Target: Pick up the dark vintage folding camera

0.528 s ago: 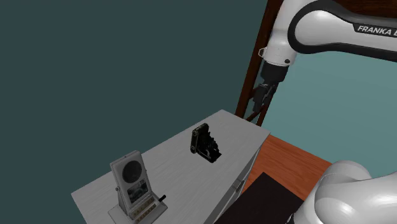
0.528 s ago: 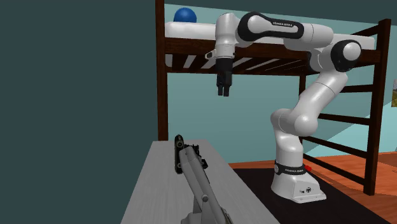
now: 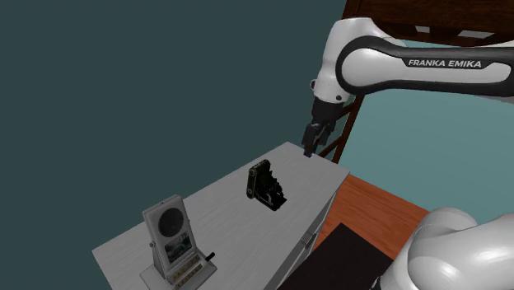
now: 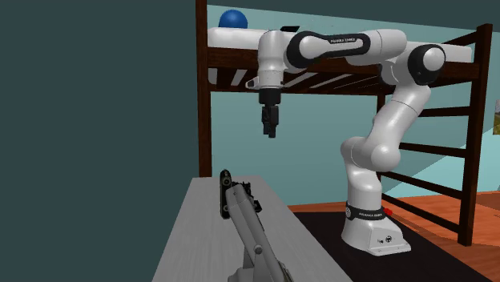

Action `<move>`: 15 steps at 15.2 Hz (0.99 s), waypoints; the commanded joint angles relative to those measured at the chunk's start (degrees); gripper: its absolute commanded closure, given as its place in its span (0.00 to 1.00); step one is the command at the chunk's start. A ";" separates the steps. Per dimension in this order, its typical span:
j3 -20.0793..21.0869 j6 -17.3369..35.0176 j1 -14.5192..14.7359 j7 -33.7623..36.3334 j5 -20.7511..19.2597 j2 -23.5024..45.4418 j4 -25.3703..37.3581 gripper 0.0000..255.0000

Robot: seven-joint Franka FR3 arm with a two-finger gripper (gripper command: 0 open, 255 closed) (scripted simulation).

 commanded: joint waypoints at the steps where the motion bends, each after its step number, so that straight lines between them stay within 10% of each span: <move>1: 1.24 4.24 0.26 1.71 0.33 3.32 -1.03 0.00; 15: 6.40 23.80 0.42 10.62 -1.88 26.04 0.85 0.00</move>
